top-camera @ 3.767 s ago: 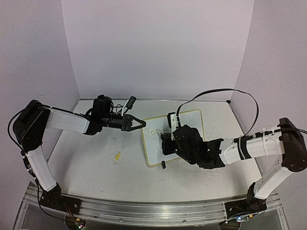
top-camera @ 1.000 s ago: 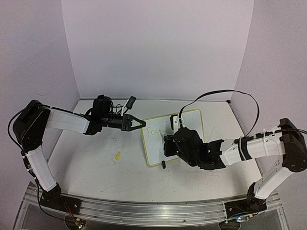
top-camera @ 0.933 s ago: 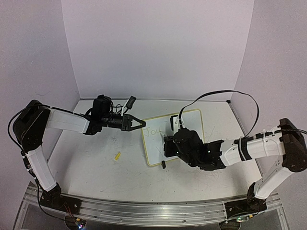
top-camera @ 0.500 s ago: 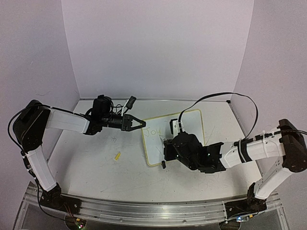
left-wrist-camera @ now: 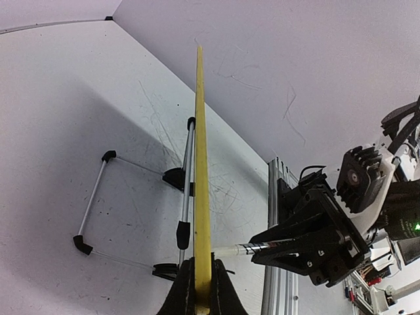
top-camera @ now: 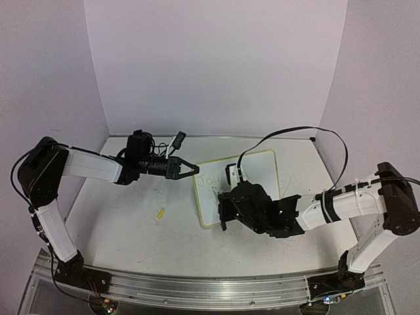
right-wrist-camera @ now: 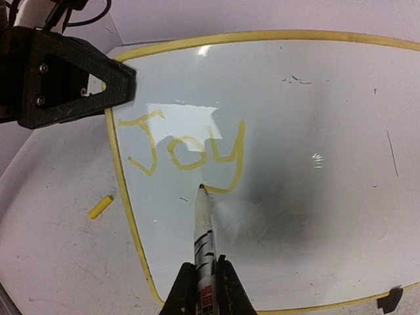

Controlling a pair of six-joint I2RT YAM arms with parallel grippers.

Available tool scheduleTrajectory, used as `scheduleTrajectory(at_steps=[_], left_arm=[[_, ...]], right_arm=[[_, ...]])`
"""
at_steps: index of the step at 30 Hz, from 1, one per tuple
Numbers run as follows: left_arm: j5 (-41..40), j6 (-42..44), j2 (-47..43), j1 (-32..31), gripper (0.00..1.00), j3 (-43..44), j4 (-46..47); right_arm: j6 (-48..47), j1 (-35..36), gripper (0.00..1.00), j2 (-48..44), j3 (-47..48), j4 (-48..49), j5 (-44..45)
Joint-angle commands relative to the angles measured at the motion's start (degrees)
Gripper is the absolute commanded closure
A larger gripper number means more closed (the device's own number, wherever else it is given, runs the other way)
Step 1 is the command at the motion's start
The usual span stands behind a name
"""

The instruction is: Write a sentence on the whiteboard

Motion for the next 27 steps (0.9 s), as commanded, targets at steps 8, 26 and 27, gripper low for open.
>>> scheduleTrajectory(at_steps=[8, 26, 27], left_arm=[[2.0, -0.9, -1.1, -0.1, 1.0, -1.0, -0.5], [-5.7, 0.1, -3.8, 0.5, 0.67, -3.3, -2.7], [-6.7, -0.2, -4.7, 0.5, 0.63, -3.9, -2.7]], right_arm=[[-1.6, 1.2, 1.0, -12.3, -3.0, 0.9, 2.5], [-18.9, -5.5, 1.0, -19.3, -3.9, 2.9, 0.0], [-20.1, -5.8, 1.0, -19.1, -3.8, 3.5, -1.3]])
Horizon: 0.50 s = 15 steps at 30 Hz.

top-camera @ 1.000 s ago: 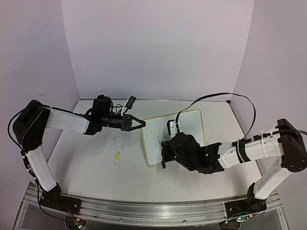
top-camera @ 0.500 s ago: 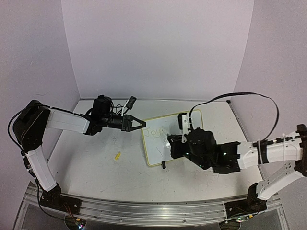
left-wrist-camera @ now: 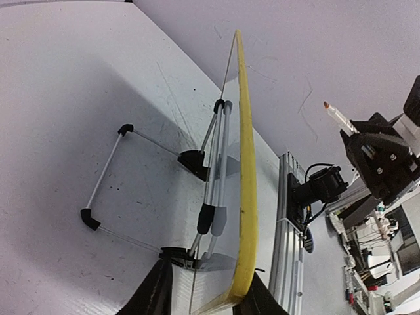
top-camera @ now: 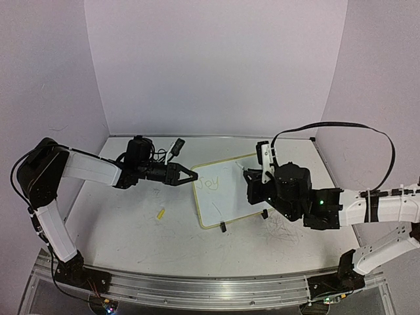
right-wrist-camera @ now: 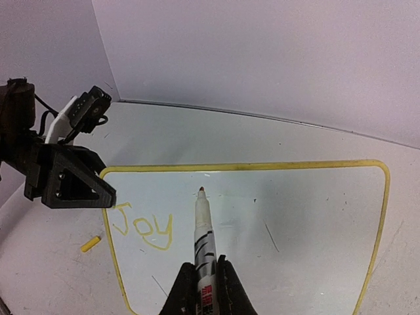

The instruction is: Write a sentence on the whiteboard

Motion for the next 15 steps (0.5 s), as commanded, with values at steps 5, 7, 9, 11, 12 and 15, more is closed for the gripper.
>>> scheduleTrajectory(at_steps=[5, 7, 9, 11, 12, 15], left_arm=[[-11.4, -2.9, -10.3, 0.1, 0.46, -5.6, -0.7], [-14.4, -3.7, -13.0, -0.5, 0.43, -7.0, -0.2], [-16.9, -5.3, -15.4, -0.9, 0.4, -8.6, 1.1], [-17.9, -7.5, -16.5, -1.0, 0.38, -10.3, 4.0], [-18.0, -8.8, -16.7, -1.2, 0.37, -11.0, 5.2], [-18.5, -10.6, -16.4, -2.0, 0.36, -12.0, 7.5]], right_arm=[[-9.8, -2.1, 1.0, 0.1, 1.4, 4.7, -4.5], [-10.9, -2.2, 1.0, -0.7, 0.2, 5.6, -5.9], [-11.9, -2.2, 1.0, -0.9, -0.4, 6.0, -6.7], [-12.8, -2.2, 1.0, -0.6, -0.3, 6.0, -6.3], [-13.2, -2.3, 1.0, -0.7, -0.2, 6.0, -5.8], [-13.2, -2.5, 1.0, -2.2, -0.7, 5.9, -5.6]])
